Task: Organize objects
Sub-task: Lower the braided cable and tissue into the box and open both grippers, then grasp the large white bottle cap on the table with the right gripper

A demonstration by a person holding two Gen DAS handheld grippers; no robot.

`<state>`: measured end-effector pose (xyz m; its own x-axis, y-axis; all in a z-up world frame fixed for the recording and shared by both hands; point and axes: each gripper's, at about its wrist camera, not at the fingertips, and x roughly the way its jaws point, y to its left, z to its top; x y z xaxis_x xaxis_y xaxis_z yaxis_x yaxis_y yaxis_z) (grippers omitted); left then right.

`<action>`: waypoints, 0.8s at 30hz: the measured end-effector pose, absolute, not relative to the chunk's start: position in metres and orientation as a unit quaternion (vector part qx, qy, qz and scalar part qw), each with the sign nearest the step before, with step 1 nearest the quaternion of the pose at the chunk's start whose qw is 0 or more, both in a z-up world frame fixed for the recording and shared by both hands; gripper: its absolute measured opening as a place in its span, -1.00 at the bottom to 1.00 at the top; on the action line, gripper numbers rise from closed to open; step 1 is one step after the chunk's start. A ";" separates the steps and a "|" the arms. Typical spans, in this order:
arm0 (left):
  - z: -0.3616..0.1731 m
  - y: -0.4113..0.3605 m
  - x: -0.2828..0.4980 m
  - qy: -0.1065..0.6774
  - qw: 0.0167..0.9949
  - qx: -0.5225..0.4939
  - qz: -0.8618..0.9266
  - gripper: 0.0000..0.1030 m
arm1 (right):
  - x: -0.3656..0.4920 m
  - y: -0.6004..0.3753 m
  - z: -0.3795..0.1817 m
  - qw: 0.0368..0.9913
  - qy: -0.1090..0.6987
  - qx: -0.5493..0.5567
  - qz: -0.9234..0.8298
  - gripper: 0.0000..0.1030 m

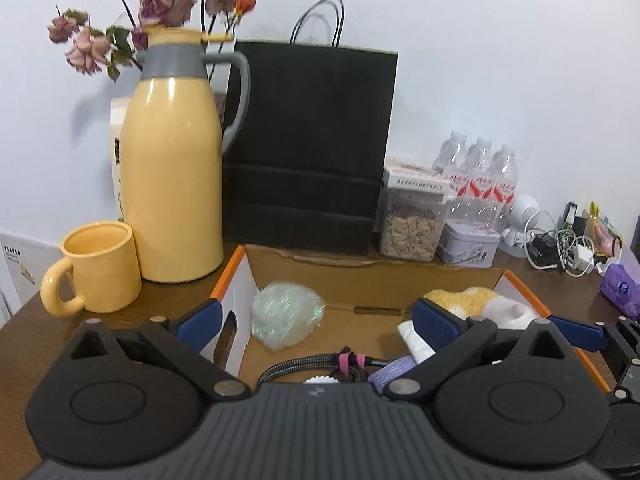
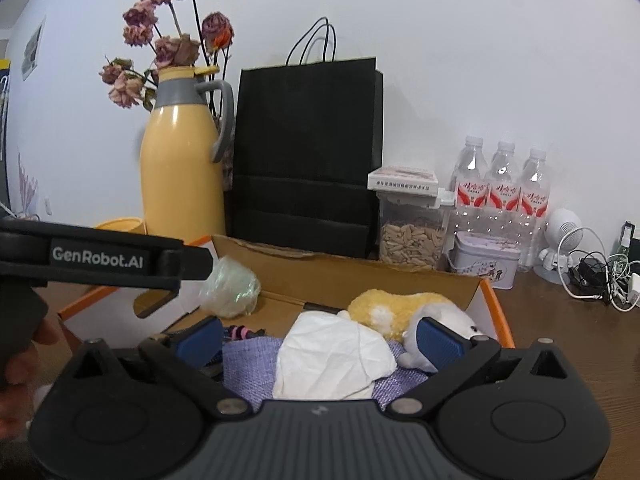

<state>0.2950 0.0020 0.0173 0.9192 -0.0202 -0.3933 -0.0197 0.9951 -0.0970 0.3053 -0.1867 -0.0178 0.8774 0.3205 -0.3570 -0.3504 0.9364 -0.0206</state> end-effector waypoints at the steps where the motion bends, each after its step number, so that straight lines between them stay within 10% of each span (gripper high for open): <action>1: 0.019 0.001 0.290 0.197 0.979 -0.049 0.001 1.00 | 0.302 -0.188 -0.015 0.969 0.173 -0.042 0.173 1.00; 24: 0.020 0.032 0.186 0.206 0.977 -0.058 0.013 1.00 | 0.199 -0.218 -0.004 0.970 0.169 -0.045 0.170 1.00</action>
